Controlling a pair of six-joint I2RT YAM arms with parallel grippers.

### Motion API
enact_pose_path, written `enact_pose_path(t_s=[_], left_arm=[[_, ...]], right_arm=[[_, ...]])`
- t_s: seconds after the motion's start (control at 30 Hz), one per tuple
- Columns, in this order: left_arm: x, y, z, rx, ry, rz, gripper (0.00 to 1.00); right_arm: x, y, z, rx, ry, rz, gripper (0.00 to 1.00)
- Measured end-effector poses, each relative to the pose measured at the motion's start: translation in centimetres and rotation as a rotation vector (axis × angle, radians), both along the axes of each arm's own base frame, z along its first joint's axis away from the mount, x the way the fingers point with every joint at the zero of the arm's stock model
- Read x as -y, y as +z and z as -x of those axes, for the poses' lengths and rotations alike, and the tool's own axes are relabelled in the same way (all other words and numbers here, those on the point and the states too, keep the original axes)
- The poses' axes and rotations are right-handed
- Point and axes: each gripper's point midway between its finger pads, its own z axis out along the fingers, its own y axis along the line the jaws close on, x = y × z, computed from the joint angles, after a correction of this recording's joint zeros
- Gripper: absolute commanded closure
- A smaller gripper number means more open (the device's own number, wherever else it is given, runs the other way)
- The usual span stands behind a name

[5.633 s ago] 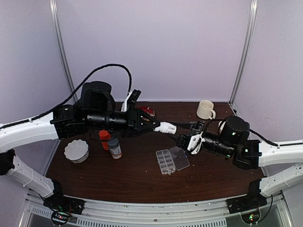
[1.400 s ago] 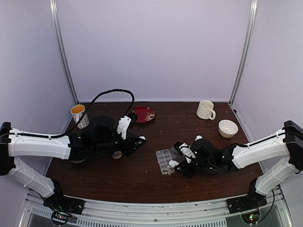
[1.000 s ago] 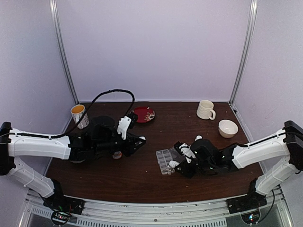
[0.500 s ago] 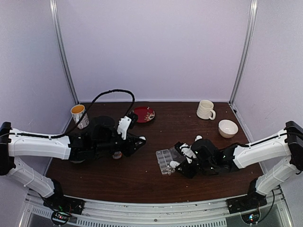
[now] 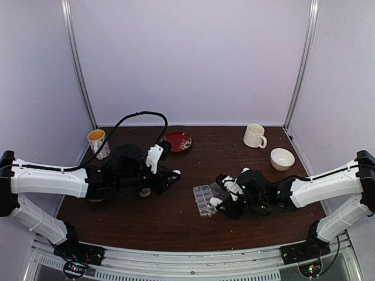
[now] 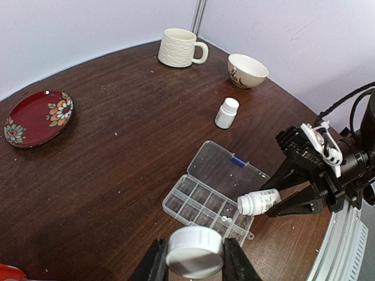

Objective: Sort the pills into containers
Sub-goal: Pour the pill into the compartment of the pill container.

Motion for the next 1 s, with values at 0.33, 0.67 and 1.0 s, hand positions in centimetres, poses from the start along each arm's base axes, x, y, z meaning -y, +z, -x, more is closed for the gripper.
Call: enact_pose_path(t_s=[0.33,0.67,1.0], left_arm=[[0.01,-0.02,0.03,0.0,0.0,-0.001,1.0],[0.01,-0.09,0.08,-0.002,-0.002,-0.004,1.0],[-0.01,-0.13,0.09,-0.003,-0.002,-0.005,1.0]], right_arm=[[-0.09,-0.31,0.02,-0.012,0.007,0.035,1.0],[0.07,-0.19,0.08,0.002,0.003,0.047,1.0],[-0.17,-0.1,0.12,0.008,0.016,0.062,1.0]])
